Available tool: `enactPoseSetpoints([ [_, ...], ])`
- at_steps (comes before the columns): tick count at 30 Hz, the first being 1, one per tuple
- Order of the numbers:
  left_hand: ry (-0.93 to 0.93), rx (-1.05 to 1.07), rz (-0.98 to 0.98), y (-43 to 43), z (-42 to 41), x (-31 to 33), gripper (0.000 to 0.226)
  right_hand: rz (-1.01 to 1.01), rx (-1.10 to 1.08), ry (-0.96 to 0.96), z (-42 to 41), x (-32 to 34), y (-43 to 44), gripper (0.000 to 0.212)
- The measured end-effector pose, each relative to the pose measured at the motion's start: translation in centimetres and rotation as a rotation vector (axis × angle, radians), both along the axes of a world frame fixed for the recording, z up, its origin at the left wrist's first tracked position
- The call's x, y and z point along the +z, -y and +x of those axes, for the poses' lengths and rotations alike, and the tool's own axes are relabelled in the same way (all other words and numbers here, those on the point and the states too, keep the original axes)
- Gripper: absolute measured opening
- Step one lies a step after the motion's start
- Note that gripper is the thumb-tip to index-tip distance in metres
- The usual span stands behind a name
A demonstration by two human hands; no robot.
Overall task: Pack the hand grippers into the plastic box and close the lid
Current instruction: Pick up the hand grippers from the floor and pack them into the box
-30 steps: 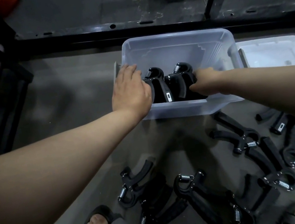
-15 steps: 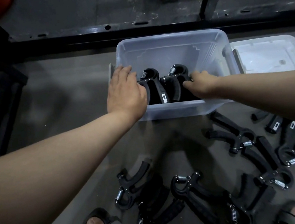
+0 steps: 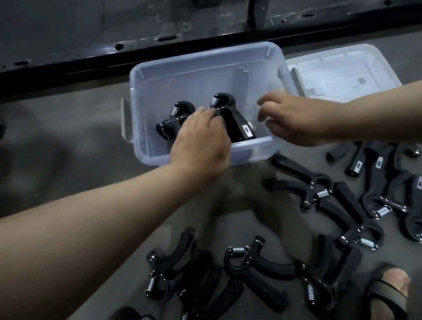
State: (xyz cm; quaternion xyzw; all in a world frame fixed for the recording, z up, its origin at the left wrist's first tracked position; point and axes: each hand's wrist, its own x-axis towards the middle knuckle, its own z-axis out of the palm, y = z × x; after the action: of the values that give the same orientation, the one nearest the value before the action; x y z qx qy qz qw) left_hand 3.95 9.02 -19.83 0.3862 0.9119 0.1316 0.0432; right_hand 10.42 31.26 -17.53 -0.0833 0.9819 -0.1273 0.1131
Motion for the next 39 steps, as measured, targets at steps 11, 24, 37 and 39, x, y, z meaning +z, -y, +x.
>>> enactPoseSetpoints([
  [11, 0.125, -0.166, -0.136, -3.3, 1.1, 1.2, 0.049, 0.135, 0.054, -0.215, 4.8, -2.4, 0.4, 0.039],
  [24, 0.046, -0.133, -0.112, -5.4, 4.1, 1.6, 0.051, -0.195, -0.075, -0.117, 6.8, -0.8, -0.8, 0.049],
  [37, -0.07, -0.369, -0.007, -10.4, 1.1, -0.1, 0.058, 0.227, -0.231, 0.412, 9.6, -11.2, -0.1, 0.084],
  [39, -0.071, -0.375, 0.02, -10.5, 1.2, -0.3, 0.056, 0.305, -0.194, 0.401, 8.6, -11.5, 0.5, 0.094],
])
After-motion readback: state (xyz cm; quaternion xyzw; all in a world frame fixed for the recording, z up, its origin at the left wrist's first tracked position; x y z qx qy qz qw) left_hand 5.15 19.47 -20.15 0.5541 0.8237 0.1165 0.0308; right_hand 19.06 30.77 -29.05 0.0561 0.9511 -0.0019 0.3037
